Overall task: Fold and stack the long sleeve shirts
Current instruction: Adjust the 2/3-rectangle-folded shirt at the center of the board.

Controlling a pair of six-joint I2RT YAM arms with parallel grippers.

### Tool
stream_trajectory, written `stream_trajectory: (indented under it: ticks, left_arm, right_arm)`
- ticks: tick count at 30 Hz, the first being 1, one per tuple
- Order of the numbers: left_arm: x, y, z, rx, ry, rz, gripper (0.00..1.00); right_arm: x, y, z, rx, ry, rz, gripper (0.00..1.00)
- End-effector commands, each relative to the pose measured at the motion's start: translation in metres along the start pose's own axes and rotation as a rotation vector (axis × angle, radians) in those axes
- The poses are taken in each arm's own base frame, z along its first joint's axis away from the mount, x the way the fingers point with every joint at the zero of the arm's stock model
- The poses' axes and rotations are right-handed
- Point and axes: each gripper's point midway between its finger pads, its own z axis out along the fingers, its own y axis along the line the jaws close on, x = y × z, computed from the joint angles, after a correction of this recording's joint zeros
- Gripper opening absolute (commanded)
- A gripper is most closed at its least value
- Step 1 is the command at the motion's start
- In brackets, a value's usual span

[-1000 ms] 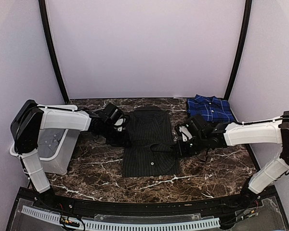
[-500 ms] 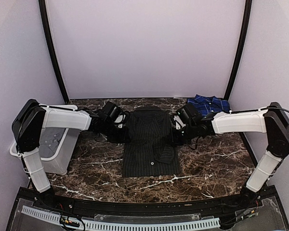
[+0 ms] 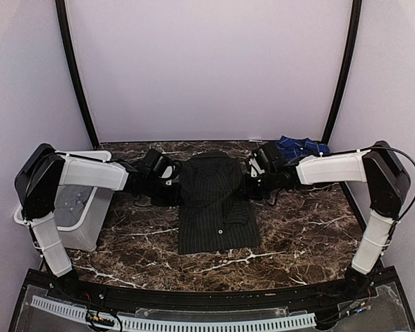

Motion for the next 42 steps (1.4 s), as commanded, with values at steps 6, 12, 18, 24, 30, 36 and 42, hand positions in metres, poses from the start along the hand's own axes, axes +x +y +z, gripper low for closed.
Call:
stream_trajectory:
  ticks: [6,12,18,24,30,36,42]
  left_arm:
    - [-0.008,-0.014,-0.006,0.069,-0.014,0.005,0.27]
    - [-0.004,-0.020,0.001,0.105,0.025,0.005,0.37]
    - [0.002,-0.020,0.006,0.115,0.054,-0.002,0.39]
    - [-0.002,-0.023,0.008,0.126,0.050,-0.008,0.23]
    - [-0.011,-0.029,-0.008,0.136,-0.003,0.005,0.05]
    - [-0.015,-0.025,-0.026,0.119,-0.078,0.009,0.01]
    - [-0.016,-0.014,-0.030,0.069,-0.119,-0.011,0.00]
  right_arm:
    - [-0.019,0.014,-0.024,-0.008,-0.075,-0.062,0.36]
    - [-0.012,0.009,-0.038,0.033,-0.084,-0.095,0.44]
    - [0.001,0.023,-0.042,0.027,-0.064,-0.155,0.47]
    - [0.009,0.053,-0.031,-0.005,-0.025,-0.229,0.43]
    - [0.018,0.064,-0.011,-0.014,0.018,-0.254,0.33]
    - [0.021,0.055,0.004,0.026,0.033,-0.236,0.27]
    - [0.020,0.050,0.021,0.048,0.044,-0.231,0.24]
